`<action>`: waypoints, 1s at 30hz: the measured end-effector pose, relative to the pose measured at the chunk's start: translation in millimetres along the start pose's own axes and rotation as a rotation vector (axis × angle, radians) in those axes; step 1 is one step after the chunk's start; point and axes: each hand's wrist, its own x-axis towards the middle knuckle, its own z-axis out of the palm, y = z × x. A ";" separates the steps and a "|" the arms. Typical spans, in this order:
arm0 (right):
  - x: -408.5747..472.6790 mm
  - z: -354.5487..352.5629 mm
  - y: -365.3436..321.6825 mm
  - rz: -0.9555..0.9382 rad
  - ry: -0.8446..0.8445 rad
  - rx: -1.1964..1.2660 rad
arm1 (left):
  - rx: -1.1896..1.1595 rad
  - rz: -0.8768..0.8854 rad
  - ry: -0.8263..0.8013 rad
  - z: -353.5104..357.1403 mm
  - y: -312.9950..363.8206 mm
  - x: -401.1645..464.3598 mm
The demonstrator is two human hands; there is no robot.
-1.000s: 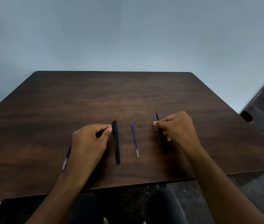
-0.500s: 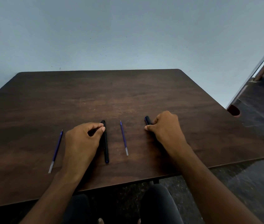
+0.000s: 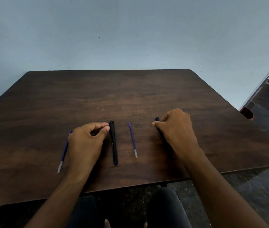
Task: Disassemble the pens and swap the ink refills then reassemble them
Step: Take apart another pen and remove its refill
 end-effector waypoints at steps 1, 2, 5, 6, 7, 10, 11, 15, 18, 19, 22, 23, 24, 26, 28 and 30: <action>-2.5 3.5 -5.1 -0.028 0.005 -0.004 | -0.028 -0.020 0.002 -0.5 -0.8 0.1; -5.3 8.0 -11.0 -0.051 -0.007 -0.005 | -0.053 -0.037 0.005 -1.3 -1.4 -0.2; -12.0 27.6 -30.0 -0.119 -0.100 0.032 | -0.121 -0.063 0.023 -2.5 -2.6 -0.2; -14.0 35.6 -36.8 -0.139 -0.128 0.041 | -0.135 -0.065 0.031 -3.2 -3.0 -0.1; -15.8 43.9 -43.5 -0.157 -0.140 0.038 | -0.143 -0.065 0.035 -3.5 -2.9 0.3; -18.9 67.7 -62.5 -0.182 -0.107 -0.032 | -0.169 -0.064 0.031 -4.3 -2.8 1.2; -19.6 74.5 -67.5 -0.181 -0.099 -0.065 | -0.180 -0.063 0.033 -4.6 -3.0 1.4; -20.4 92.1 -76.2 -0.190 -0.098 -0.140 | -0.198 -0.048 0.049 -4.9 -2.2 0.3; -20.9 95.1 -77.4 -0.185 -0.132 -0.172 | -0.209 -0.049 0.052 -4.7 -3.1 0.6; -21.7 94.4 -78.1 -0.184 -0.146 -0.171 | -0.206 -0.049 0.051 -4.8 -4.2 0.7; -23.6 89.2 -79.3 -0.167 -0.179 -0.110 | -0.217 -0.046 0.050 -4.0 -8.2 1.1; -24.3 86.4 -79.0 -0.158 -0.183 -0.077 | -0.231 -0.050 0.053 -3.6 -9.5 1.3; -25.3 82.7 -78.7 -0.153 -0.181 -0.041 | -0.249 -0.056 0.053 -3.2 -10.7 1.8; -28.8 74.8 -77.7 -0.170 -0.175 0.028 | -0.305 -0.077 0.034 -2.6 -12.6 2.6; -34.8 66.4 -77.1 -0.212 -0.173 0.096 | -0.397 -0.107 0.002 -2.1 -13.4 3.4; -40.9 58.8 -76.7 -0.270 -0.160 0.135 | -0.464 -0.125 -0.036 -2.3 -13.1 3.5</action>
